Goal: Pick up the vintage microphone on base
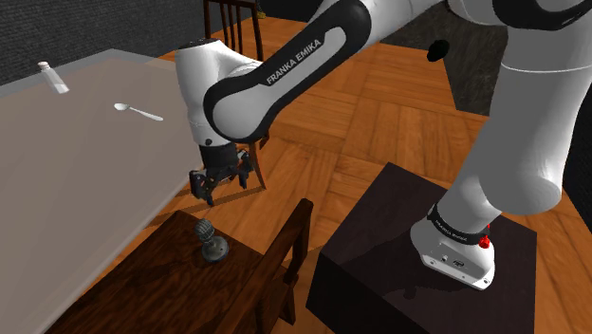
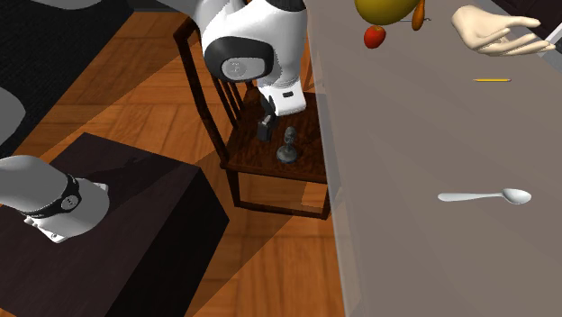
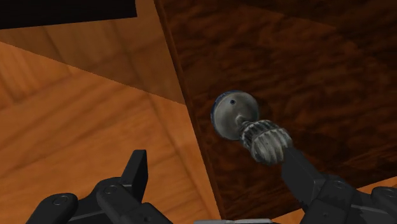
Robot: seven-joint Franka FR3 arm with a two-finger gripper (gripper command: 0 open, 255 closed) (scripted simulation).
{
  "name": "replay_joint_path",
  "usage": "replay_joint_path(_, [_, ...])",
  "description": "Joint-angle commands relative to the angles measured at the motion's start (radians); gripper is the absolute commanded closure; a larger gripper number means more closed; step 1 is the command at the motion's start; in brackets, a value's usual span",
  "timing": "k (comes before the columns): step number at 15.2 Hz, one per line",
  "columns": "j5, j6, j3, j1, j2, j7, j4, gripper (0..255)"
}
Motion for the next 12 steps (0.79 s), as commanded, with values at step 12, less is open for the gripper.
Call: replay_joint_path(12, [-0.086,0.047,-0.038,0.119,0.339,0.101,0.280,0])
